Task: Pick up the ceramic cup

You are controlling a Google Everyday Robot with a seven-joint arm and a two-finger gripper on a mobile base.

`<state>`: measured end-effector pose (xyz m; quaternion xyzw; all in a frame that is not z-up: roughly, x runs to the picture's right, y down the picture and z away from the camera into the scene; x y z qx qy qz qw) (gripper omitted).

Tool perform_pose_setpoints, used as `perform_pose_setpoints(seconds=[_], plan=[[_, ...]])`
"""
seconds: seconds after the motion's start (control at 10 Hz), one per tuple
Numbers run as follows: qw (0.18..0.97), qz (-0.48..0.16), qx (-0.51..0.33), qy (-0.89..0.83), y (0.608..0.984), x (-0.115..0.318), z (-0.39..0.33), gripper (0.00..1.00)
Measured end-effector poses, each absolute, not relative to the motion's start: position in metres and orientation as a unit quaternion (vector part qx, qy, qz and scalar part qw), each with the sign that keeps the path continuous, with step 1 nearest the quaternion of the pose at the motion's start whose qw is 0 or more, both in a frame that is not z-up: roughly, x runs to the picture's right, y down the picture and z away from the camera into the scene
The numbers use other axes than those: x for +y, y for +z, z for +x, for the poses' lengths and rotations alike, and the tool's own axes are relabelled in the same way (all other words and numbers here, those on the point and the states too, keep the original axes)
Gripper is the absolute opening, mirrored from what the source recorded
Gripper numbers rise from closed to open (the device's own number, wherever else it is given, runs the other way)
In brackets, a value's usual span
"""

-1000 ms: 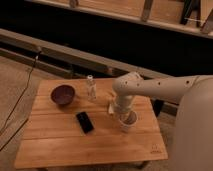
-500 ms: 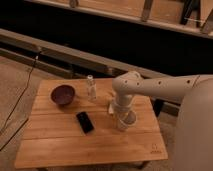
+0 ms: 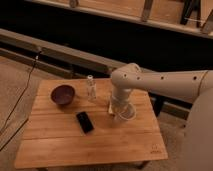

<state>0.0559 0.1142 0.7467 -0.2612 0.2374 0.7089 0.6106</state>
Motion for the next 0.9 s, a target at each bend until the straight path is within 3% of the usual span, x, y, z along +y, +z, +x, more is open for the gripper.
perform_pose_setpoints(seconds=[0.9], plan=[[0.635,-0.228,0.238,0.699,0.725,0.090,0.021,0.00]])
